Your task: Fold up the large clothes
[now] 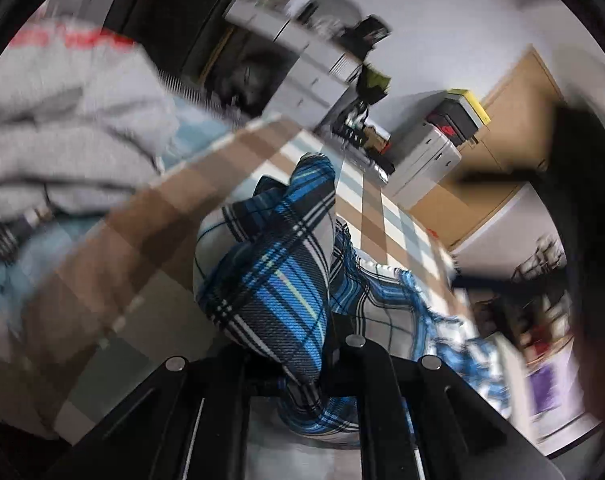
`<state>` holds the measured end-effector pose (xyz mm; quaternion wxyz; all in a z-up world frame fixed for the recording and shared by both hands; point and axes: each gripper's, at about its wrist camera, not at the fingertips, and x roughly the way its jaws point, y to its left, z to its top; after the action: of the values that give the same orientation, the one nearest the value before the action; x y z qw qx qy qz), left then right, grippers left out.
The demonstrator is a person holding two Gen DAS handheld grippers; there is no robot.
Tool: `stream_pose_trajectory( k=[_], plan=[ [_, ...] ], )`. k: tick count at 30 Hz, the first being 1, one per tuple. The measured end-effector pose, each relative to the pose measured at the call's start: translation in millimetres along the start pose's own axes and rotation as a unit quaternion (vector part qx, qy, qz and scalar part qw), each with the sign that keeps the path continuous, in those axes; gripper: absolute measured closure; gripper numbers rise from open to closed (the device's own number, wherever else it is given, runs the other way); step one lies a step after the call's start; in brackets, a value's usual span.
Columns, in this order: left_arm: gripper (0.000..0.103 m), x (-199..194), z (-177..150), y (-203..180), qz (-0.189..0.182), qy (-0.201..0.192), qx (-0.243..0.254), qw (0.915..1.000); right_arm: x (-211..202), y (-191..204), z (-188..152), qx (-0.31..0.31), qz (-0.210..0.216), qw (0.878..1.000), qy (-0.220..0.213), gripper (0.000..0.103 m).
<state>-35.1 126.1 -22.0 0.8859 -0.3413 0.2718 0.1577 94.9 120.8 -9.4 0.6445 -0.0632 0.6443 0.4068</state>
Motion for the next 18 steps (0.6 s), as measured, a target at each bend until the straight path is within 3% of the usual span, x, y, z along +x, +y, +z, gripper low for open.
stream_pose_trajectory(
  k=[3,7,10,13,16,18],
  plan=[
    [0.097,-2,-6,-19,0.01,-0.031,0.061,0.9976,46,27,36,0.017,-0.014,0.992,0.121,0.0],
    [0.097,1,-8,-28,0.019,-0.049,0.098,0.9939,92,60,59,-0.015,-0.098,0.975,0.197,0.0],
    [0.097,9,-4,-24,0.022,-0.045,0.093,0.9944,127,62,62,-0.039,-0.206,0.945,0.25,0.0],
    [0.098,13,0,-21,0.024,-0.04,0.082,0.9955,150,58,61,-0.071,-0.294,0.912,0.276,0.0],
    [0.098,21,5,-17,0.022,-0.031,0.063,0.9973,170,50,61,-0.08,-0.34,0.885,0.307,0.001],
    [0.098,23,7,-14,0.02,-0.028,0.057,0.9978,180,46,62,-0.083,-0.356,0.875,0.316,0.001]
  ],
)
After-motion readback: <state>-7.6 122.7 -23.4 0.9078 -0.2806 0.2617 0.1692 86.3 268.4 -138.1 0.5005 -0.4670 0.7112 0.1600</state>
